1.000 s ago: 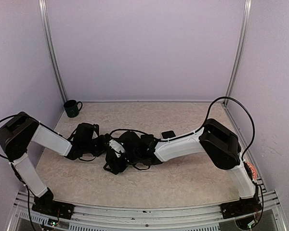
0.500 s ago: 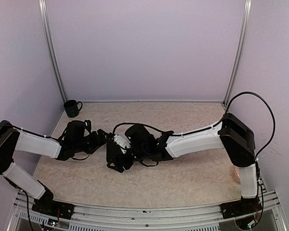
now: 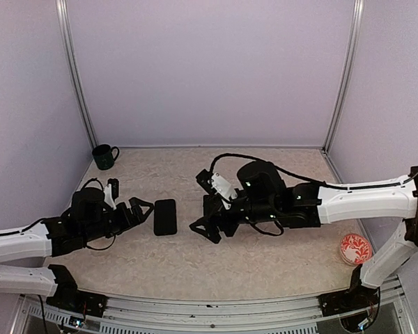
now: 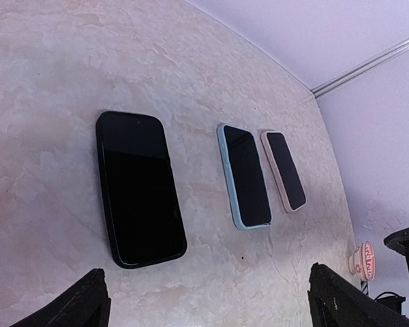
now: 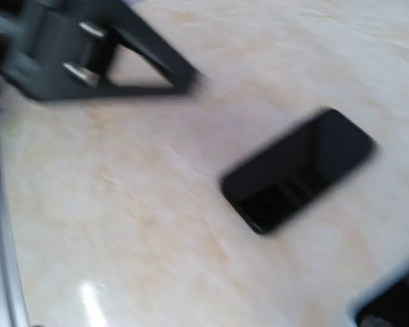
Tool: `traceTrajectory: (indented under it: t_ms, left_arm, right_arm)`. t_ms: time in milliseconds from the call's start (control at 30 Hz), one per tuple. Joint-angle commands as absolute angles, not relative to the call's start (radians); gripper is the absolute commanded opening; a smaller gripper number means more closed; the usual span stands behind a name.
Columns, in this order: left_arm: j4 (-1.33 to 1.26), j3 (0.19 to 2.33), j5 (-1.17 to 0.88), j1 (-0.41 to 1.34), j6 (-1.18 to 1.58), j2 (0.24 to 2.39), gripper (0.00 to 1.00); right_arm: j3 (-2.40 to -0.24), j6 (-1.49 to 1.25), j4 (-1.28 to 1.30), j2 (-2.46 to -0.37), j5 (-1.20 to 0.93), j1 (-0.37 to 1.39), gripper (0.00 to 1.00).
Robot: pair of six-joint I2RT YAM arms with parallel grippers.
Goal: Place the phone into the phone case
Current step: Reset both arms
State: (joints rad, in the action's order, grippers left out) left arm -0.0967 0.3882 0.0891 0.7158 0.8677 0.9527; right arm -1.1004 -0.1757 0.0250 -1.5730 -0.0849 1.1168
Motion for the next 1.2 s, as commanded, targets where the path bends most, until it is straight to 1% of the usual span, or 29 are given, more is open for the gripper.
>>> traceTrajectory:
  t_ms: [0, 133, 233, 367, 500, 667, 767, 867, 967, 1033, 1167]
  left_arm:
    - [0.082, 0.387, 0.172, 0.743, 0.827, 0.786, 0.99]
    - [0.165, 0.405, 0.189, 0.746, 0.760, 0.681, 0.99]
    - [0.183, 0.423, 0.216, 0.746, 0.700, 0.664, 0.99]
    - [0.195, 0.455, 0.294, 0.743, 0.624, 0.698, 0.99]
    - [0.206, 0.471, 0.381, 0.741, 0.604, 0.731, 0.99]
    - [0.202, 0.435, 0.436, 0.729, 0.614, 0.672, 0.99]
    - [0.185, 0.408, 0.460, 0.729, 0.604, 0.607, 0.99]
    - [0.195, 0.396, 0.494, 0.730, 0.597, 0.523, 0.99]
    - [0.224, 0.405, 0.514, 0.730, 0.589, 0.458, 0.99]
    - [0.236, 0.416, 0.519, 0.730, 0.585, 0.446, 0.99]
    - [0.256, 0.439, 0.525, 0.729, 0.578, 0.493, 0.99]
  right_arm:
    - [-0.961, -0.180, 0.093, -1.360, 0.153, 1.112, 1.00]
    - [-0.831, -0.218, 0.112, -1.160, 0.332, 1.077, 0.99]
    - [-0.753, -0.249, 0.139, -1.024, 0.317, 0.982, 0.99]
    - [-0.702, -0.268, 0.198, -0.925, 0.293, 0.852, 0.99]
    - [-0.665, -0.268, 0.248, -0.868, 0.219, 0.703, 0.99]
    - [-0.613, -0.278, 0.294, -0.788, 0.200, 0.568, 0.99]
    - [-0.610, -0.291, 0.304, -0.766, 0.253, 0.551, 1.00]
    - [-0.627, -0.313, 0.346, -0.780, 0.345, 0.540, 0.99]
    - [-0.636, -0.327, 0.354, -0.795, 0.389, 0.540, 0.99]
    - [-0.643, -0.344, 0.363, -0.808, 0.420, 0.540, 0.99]
    - [-0.641, -0.346, 0.363, -0.807, 0.434, 0.540, 0.99]
